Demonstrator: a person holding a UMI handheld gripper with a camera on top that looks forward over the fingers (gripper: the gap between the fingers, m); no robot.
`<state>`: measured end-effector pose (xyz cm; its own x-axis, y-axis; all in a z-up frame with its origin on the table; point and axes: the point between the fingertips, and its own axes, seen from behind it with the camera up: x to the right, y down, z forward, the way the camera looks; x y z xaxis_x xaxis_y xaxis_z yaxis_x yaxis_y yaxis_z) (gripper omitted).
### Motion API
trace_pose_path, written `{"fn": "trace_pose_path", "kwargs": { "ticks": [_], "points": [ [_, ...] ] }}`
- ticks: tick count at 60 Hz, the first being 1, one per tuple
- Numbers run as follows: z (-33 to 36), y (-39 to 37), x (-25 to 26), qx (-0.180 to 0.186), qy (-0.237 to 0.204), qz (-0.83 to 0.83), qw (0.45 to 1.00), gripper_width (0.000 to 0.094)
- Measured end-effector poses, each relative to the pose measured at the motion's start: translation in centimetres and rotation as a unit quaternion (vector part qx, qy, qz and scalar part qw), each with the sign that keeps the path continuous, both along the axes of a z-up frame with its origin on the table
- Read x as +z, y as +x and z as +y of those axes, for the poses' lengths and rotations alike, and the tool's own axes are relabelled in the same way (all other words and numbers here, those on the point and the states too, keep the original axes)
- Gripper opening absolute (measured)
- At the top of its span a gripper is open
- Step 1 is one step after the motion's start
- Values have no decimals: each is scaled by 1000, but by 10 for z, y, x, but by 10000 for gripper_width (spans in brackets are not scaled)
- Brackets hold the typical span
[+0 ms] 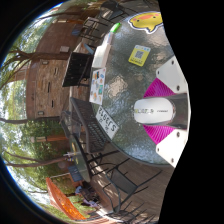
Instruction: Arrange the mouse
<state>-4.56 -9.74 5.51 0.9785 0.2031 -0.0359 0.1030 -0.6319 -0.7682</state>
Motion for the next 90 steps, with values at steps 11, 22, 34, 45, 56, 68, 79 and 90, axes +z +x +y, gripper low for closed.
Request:
{"fn": "trace_pose_path", "kwargs": {
  "ticks": [11, 22, 34, 45, 56, 68, 79, 90],
  "points": [
    [31, 45, 166, 17, 132, 58, 989, 353],
    [66, 199, 239, -32, 186, 77, 979, 349],
    [77, 396, 101, -110, 106, 5, 988, 353],
    [59, 462, -44, -133, -13, -31, 991, 383],
    [42, 469, -64, -134, -35, -36, 990, 636],
    [16, 458, -6, -133, -11, -56, 989, 872],
    [-41, 432, 59, -142, 18, -74, 987, 855],
    [-127, 407, 113, -159, 42, -100, 981, 855]
  ]
}}
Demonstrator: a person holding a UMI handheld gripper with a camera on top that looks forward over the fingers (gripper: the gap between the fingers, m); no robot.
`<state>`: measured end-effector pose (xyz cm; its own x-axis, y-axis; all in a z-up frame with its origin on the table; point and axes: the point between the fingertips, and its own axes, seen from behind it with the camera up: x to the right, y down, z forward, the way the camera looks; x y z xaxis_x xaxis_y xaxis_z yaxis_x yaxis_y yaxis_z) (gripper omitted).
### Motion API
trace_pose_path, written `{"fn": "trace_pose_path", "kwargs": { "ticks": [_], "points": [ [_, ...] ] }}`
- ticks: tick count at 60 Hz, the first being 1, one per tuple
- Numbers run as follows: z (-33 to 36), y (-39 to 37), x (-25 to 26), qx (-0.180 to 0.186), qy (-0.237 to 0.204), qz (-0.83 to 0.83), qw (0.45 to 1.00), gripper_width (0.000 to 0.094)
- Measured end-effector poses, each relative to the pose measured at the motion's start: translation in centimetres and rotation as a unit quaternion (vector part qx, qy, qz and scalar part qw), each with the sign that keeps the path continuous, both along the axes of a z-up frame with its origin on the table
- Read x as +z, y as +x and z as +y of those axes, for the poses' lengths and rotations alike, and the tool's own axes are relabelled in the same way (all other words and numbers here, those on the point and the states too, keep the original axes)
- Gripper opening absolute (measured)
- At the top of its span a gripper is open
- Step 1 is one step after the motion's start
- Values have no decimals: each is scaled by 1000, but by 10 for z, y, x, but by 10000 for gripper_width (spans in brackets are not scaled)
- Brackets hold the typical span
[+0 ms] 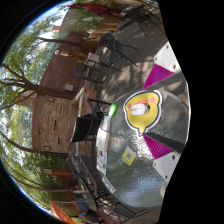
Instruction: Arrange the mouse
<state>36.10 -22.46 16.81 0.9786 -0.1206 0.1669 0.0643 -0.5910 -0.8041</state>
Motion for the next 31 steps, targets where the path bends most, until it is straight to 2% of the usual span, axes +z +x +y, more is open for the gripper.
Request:
{"fn": "trace_pose_path", "kwargs": {
  "ticks": [14, 31],
  "points": [
    [-73, -29, 30, -12, 14, 4, 1000, 851],
    [-107, -35, 48, -19, 24, 4, 1000, 853]
  ]
}}
